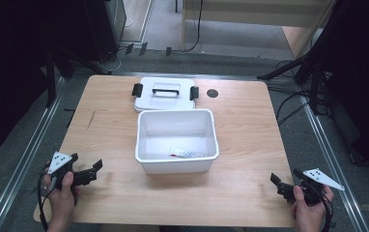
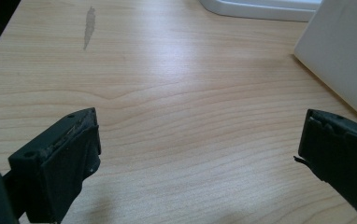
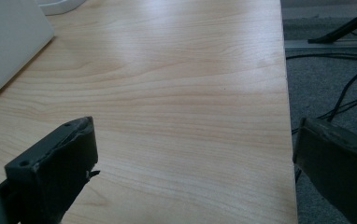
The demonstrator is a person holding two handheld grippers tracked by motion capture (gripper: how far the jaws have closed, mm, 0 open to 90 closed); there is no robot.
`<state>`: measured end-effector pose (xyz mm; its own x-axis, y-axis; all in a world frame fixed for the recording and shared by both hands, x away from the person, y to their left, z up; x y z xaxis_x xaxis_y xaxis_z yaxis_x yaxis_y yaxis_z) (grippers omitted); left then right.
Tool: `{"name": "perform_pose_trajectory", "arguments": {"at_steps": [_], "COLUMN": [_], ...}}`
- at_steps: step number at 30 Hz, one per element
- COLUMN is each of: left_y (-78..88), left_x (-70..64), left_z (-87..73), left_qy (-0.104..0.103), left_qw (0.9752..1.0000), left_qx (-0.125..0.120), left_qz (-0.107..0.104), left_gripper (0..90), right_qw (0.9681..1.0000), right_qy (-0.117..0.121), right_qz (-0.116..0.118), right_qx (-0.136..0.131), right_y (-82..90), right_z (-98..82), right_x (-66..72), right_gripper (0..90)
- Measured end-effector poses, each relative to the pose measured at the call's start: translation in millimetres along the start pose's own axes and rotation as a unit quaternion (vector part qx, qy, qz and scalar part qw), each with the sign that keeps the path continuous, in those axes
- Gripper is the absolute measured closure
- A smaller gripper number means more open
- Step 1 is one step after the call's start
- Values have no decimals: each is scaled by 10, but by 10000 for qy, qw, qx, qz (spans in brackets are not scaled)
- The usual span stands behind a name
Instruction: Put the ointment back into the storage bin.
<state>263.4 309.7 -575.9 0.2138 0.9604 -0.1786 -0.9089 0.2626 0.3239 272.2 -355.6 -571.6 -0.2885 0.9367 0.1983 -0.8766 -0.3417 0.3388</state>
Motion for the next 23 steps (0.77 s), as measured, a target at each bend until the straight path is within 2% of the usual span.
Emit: {"name": "perform_pose_trajectory", "arguments": {"at_steps": [12,23], "left_y": [-10,-20], "left_x": [8,1], "left_z": [-5,-8], "left_qy": [113,86], "left_qw": [9999,9999], "left_qx": [50,113], "left_qz": [-37,-28], "left_gripper": [0,0], "right_qw": [10000,10000], "right_qy": [-2,-5], "right_qz": [-34,-26], "right_qx": [61,78], "right_y": [-15,-20], "right_z": [-3,-4], "right_x": [-4,-5], "right_gripper": [0,0]}}
Point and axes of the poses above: each handheld gripper's, and its own axes: y roughly backward along the jaws, z roughly out of its top, x roughly to its left, the point moved 5 cm from there along -y, roughly forward along the jaws, and after that the axes turned 10 degrees about -x, right-handed, at the moved point
